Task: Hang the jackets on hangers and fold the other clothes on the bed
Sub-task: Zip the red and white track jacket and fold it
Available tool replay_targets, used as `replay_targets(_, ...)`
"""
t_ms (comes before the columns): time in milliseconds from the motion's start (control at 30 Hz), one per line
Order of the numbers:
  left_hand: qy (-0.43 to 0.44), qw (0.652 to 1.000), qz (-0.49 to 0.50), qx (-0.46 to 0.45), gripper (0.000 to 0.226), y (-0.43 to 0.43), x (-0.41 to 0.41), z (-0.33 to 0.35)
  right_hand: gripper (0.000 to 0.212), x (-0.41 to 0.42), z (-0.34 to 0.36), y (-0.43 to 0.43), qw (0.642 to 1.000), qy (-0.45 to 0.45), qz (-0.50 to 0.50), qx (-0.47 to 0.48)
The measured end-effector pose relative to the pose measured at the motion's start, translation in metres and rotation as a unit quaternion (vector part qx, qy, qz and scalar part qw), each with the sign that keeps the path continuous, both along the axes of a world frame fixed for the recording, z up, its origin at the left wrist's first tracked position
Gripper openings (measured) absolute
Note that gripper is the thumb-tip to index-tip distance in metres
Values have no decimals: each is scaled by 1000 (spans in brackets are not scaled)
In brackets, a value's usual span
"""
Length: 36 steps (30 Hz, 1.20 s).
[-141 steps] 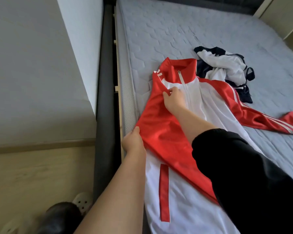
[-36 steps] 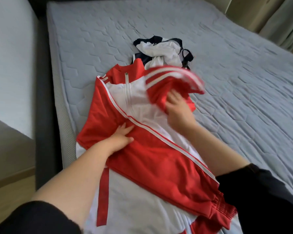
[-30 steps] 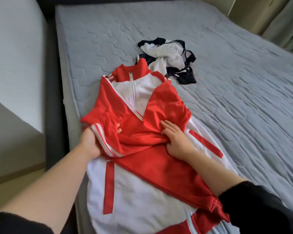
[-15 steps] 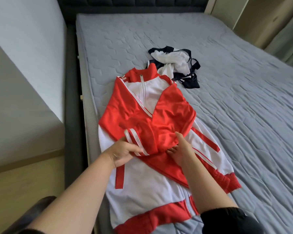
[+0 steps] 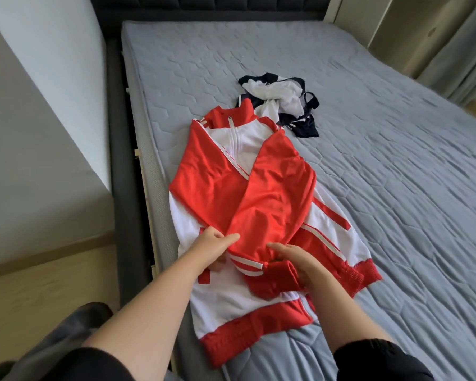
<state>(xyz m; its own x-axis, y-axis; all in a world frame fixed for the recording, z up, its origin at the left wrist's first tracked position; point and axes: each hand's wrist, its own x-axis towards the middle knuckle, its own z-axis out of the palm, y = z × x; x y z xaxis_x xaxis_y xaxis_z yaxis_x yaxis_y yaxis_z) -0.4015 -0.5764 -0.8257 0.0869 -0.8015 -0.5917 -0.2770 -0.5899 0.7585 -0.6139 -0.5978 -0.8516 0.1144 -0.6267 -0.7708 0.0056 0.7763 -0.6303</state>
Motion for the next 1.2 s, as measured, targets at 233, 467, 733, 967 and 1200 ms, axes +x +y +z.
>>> replay_targets(233, 98, 988, -62, 105, 9, 11, 10, 5, 20, 29, 13, 15, 975, 52, -98, -191)
replay_targets(467, 223, 963, 8, 153, 21, 30, 24, -4, 32, 31, 5, 20, 986, 59, -91, -128)
replay_targets(733, 251, 959, -25, 129, 15, 32, 21, 0, 19, 29, 9, 35, 986, 32, -22, -161)
replay_targets(967, 74, 975, -164, 131, 16, 36, 29, -8, 22, 32, 5, 43, 869, 406, 217, -183)
replay_targets(1200, 16, 977, -182, 111, 9, 35, 25, -6, 18, 30, 7, 35, 956, 250, -55, -146)
